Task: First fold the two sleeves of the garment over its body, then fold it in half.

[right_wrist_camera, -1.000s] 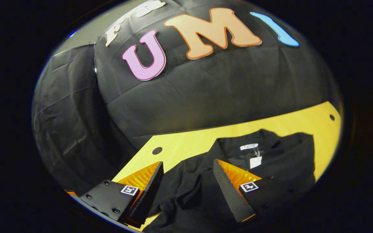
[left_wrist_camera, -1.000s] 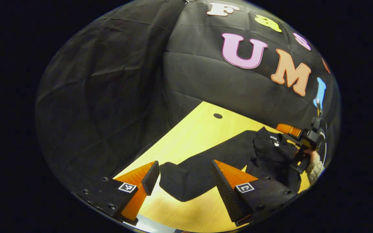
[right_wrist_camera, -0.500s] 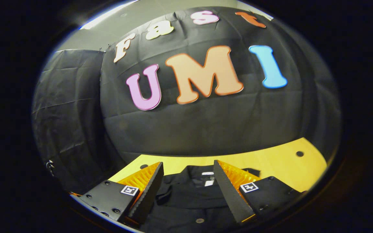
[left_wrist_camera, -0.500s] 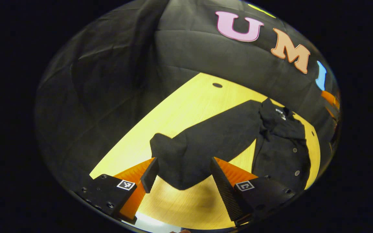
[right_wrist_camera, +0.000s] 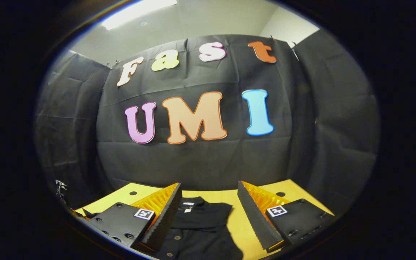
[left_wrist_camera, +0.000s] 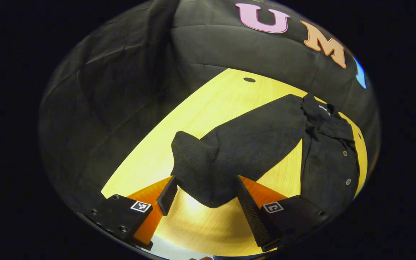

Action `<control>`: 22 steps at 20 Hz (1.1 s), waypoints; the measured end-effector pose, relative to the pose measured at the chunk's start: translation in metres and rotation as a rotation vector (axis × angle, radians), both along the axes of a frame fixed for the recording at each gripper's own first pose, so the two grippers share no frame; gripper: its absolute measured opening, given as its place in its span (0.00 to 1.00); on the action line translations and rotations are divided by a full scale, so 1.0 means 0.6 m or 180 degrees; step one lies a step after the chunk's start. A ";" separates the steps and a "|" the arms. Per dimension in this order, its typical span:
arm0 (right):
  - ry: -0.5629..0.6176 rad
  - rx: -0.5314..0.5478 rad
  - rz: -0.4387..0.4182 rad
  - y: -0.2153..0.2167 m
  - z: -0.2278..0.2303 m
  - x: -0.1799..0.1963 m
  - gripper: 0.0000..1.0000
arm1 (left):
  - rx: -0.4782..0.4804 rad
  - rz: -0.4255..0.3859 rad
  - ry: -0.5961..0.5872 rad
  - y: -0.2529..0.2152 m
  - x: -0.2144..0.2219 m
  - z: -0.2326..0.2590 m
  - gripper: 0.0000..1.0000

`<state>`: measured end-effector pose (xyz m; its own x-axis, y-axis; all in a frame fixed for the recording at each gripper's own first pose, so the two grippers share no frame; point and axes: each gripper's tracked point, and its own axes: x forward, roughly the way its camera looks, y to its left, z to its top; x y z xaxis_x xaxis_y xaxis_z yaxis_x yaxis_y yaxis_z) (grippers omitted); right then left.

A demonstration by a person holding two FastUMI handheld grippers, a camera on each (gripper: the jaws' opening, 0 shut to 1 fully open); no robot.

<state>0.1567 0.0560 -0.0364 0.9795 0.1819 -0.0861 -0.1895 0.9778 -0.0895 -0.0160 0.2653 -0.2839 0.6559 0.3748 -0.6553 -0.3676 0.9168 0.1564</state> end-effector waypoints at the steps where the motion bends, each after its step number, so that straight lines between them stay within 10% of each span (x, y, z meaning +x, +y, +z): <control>1: -0.0085 -0.0027 -0.0063 -0.009 0.011 -0.009 0.93 | 0.0013 -0.0032 0.0040 -0.001 0.002 -0.006 0.96; 14: 0.0041 -0.0144 -0.0521 -0.062 -0.010 -0.111 0.94 | 0.0015 -0.0356 0.0011 -0.010 0.001 -0.019 0.88; 22: 0.0041 -0.0091 -0.0583 -0.066 0.000 -0.127 0.97 | -0.0217 -0.0090 -0.0145 -0.022 0.021 -0.011 0.07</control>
<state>0.0803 0.0163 -0.0362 0.9948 -0.0020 -0.1015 -0.0099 0.9931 -0.1165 -0.0033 0.2523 -0.2905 0.6952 0.3112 -0.6480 -0.3468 0.9348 0.0769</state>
